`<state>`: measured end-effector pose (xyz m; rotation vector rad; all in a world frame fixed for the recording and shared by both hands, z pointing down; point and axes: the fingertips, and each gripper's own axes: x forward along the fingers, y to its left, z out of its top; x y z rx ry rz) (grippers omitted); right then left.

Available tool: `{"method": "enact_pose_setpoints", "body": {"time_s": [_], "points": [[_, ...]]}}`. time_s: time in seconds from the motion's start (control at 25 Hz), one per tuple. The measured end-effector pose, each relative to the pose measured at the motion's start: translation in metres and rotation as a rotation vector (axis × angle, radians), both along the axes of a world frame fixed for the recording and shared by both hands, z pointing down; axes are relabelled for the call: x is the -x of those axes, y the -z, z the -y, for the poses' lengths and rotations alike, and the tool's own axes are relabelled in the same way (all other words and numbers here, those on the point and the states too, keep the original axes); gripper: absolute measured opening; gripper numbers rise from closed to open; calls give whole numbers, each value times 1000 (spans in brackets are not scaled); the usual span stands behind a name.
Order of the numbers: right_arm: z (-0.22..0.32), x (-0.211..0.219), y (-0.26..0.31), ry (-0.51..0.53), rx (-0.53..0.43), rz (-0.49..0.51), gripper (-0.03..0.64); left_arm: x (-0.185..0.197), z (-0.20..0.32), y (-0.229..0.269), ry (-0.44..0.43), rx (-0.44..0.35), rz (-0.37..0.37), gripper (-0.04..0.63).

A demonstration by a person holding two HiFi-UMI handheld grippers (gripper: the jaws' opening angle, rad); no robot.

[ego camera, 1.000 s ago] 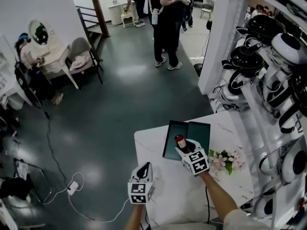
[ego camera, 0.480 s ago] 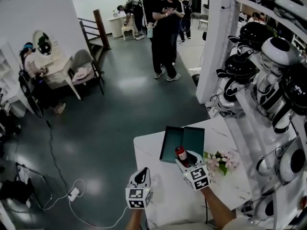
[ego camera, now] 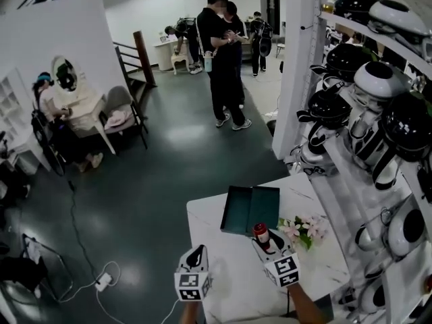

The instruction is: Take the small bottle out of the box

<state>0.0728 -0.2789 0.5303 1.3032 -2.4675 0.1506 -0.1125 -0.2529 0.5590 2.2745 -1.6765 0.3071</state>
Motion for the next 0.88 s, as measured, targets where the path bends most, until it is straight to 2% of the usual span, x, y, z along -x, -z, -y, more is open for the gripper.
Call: {"method": "enact_pose_setpoints", "body": {"time_s": [0.32, 0.88], "points": [[-37, -18, 0, -21, -3, -3, 230, -1, -27, 4, 9, -10, 8, 18], [-36, -24, 13, -33, -36, 29, 230, -4, -40, 12, 34, -29, 11, 18]]}}
